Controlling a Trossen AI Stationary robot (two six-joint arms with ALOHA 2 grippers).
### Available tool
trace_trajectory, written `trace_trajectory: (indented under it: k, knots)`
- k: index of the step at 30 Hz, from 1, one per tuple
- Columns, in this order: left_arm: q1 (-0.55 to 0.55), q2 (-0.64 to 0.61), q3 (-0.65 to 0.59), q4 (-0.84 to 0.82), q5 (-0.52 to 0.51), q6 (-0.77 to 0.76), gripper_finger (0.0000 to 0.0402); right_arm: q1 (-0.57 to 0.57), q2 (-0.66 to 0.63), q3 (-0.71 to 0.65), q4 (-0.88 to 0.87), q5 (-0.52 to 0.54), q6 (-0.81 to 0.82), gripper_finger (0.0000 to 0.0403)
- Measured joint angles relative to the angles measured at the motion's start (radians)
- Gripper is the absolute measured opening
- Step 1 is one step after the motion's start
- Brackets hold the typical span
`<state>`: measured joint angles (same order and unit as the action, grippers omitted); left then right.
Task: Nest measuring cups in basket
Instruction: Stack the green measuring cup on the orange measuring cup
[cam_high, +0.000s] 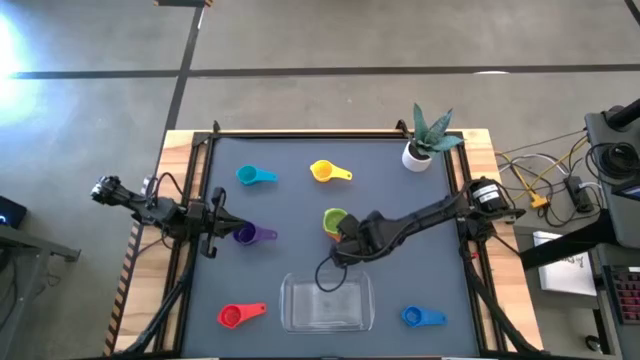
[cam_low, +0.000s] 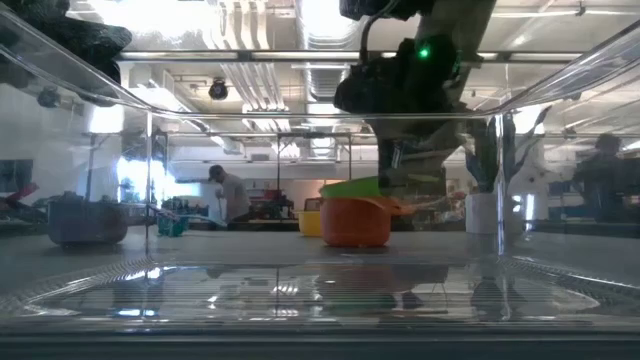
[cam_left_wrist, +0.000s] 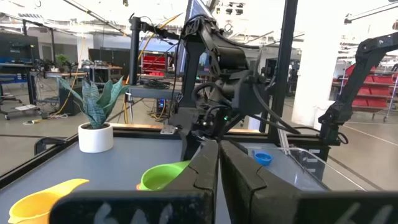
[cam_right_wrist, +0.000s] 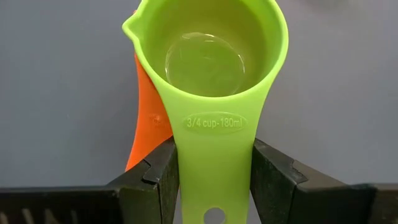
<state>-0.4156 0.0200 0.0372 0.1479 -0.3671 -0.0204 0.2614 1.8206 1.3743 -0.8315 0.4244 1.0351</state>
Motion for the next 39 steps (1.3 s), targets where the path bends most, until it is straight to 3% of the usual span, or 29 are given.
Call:
trace_trajectory:
  k: [9, 21, 27, 39]
  knots:
    - [0.0, 0.0, 0.0, 0.0, 0.0, 0.0, 0.0, -0.003, -0.001, 0.0, 0.016, -0.014, -0.031, 0.0161]
    - [0.0, 0.0, 0.0, 0.0, 0.0, 0.0, 0.0, -0.002, -0.047, 0.007, 0.057, -0.003, -0.055, 0.0305]
    - [0.0, 0.0, 0.0, 0.0, 0.0, 0.0, 0.0, 0.002, -0.031, 0.007, 0.09, -0.005, -0.042, 0.036]
    - [0.0, 0.0, 0.0, 0.0, 0.0, 0.0, 0.0, 0.002, 0.029, 0.006, 0.078, 0.002, -0.008, 0.037]
